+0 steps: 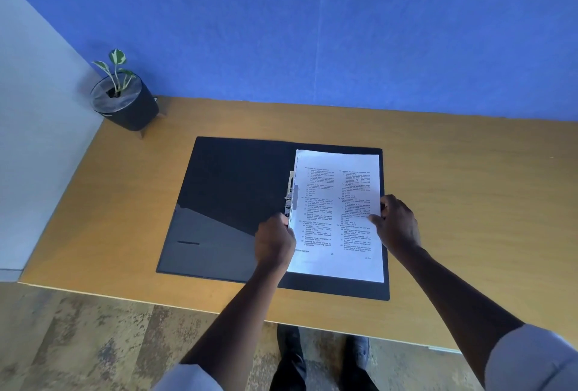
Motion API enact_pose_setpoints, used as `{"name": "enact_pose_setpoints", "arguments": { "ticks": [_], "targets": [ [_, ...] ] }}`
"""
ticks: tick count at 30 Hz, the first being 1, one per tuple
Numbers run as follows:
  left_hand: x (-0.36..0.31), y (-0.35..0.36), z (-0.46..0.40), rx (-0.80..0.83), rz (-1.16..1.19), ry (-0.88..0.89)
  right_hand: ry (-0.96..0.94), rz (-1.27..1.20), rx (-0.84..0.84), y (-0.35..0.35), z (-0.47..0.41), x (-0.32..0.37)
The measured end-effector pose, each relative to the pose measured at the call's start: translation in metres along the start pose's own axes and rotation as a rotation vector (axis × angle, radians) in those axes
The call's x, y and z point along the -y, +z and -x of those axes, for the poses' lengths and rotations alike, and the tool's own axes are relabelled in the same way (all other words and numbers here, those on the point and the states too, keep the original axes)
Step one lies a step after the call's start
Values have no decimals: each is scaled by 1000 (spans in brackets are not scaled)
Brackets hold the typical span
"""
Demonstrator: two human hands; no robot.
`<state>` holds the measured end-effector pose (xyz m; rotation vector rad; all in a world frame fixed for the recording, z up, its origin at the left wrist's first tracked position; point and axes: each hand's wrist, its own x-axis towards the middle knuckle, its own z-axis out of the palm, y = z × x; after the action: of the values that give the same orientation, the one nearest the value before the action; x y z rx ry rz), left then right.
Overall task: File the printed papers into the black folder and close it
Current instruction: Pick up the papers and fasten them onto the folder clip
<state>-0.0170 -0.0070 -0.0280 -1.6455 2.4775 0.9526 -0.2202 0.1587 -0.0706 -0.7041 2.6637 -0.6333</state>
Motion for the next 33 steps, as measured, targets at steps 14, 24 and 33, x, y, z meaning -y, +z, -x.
{"name": "enact_pose_setpoints", "arguments": {
  "ticks": [14, 24, 33],
  "targets": [
    [-1, 3, -1, -30, 7, -17, -13, -36, 14, 2, 3, -3],
    [0, 3, -1, -27, -9, -1, -46, -46, 37, -2, 5, -6],
    [4, 3, 0, -18, -11, 35, -54, -50, 60, -6, 7, -5]
  ]
}}
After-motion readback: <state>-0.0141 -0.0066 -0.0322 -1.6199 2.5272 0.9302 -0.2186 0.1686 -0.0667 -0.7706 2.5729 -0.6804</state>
